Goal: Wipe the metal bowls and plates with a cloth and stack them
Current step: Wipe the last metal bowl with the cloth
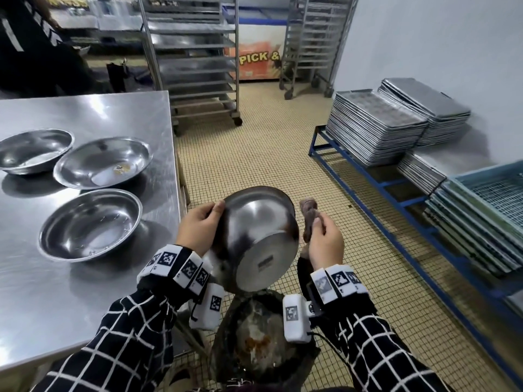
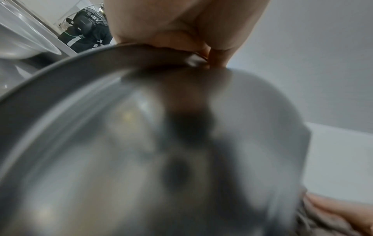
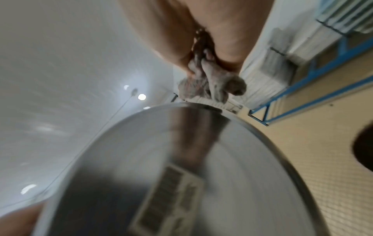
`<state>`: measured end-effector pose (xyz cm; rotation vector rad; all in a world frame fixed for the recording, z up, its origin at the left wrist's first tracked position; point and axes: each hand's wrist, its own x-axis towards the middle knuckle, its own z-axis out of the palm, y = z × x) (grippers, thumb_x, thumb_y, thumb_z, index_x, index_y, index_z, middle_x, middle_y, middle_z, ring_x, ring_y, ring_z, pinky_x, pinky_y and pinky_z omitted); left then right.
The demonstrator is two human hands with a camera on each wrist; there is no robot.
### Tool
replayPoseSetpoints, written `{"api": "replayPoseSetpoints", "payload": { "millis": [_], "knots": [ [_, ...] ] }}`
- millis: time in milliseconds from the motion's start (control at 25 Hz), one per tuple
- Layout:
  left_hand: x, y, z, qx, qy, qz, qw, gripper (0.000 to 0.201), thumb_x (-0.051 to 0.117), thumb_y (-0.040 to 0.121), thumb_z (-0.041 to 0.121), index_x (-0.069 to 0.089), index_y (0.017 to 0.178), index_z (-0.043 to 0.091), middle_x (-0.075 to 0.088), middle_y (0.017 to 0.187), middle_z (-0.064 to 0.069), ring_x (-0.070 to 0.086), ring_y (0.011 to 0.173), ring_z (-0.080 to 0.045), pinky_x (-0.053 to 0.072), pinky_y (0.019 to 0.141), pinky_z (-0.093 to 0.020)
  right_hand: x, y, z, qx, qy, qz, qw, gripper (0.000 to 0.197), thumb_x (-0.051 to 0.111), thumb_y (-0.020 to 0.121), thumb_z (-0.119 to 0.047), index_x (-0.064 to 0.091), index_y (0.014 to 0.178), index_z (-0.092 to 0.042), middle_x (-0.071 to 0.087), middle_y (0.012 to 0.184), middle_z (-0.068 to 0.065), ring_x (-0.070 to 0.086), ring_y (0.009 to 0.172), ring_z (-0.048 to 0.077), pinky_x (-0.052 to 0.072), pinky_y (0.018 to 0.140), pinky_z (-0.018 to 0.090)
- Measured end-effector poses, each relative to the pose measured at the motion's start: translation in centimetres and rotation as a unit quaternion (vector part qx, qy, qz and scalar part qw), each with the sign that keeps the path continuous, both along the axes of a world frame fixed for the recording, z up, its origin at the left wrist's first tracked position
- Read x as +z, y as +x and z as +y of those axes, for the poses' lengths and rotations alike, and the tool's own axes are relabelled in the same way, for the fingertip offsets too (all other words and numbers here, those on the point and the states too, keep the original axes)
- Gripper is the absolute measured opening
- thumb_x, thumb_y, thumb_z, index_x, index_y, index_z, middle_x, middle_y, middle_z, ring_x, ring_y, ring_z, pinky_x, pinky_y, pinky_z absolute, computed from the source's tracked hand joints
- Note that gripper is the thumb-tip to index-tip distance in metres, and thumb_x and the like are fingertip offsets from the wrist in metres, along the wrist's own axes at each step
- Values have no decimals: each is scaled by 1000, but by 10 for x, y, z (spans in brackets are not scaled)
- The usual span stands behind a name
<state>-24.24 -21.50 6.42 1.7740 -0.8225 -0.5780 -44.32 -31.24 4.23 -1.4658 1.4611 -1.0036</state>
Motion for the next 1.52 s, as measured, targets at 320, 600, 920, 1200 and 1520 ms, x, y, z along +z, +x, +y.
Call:
{"api": "replayPoseSetpoints", "payload": {
  "millis": [320, 600, 920, 1200, 1520],
  "knots": [
    [15, -8, -9, -36, -4, 126, 991, 40, 48, 96, 39, 67, 91, 4, 70, 79, -13, 67, 76, -27, 56, 78, -38, -9, 25, 25, 126, -201, 45, 970, 34, 47, 97, -29, 54, 131, -32, 53, 134, -7, 49, 121, 12, 42, 101, 28],
    [18, 6, 2, -3, -59, 59, 997, 67, 51, 69, 81, 60, 56, 15, 59, 58, 3, 55, 60, -12, 45, 67, -23, 12, 2, -21, 102, 364, -347, 858, 74, 30, 93, -64, 59, 111, 1, 62, 112, 32, 58, 102, 38, 44, 94, 50],
    [28, 21, 9, -28, -206, -48, 977, 13, 63, 71, 25, 58, 79, 34, 40, 120, 10, 45, 107, -2, 48, 79, -15, 47, -1, -36, 156, 293, -160, 929, 28, 51, 82, -7, 50, 108, 4, 56, 80, 15, 59, 64, 26, 51, 51, 32],
    [32, 16, 3, -2, 27, 215, 976, 20, 52, 91, 11, 52, 108, 0, 69, 73, -10, 69, 60, -22, 56, 63, -38, 30, 15, -19, 57, 101, -116, 986, 20, 55, 91, -18, 48, 108, -11, 59, 87, 8, 60, 71, 21, 54, 62, 34],
    [35, 22, 13, -4, 73, 7, 997, 10, 42, 93, 8, 52, 90, 9, 57, 74, -8, 59, 68, -25, 53, 59, -37, 18, 17, -20, 20, -30, 15, 999, 17, 33, 102, -26, 41, 109, -13, 52, 108, 10, 57, 84, 18, 49, 64, 24]
  ]
}}
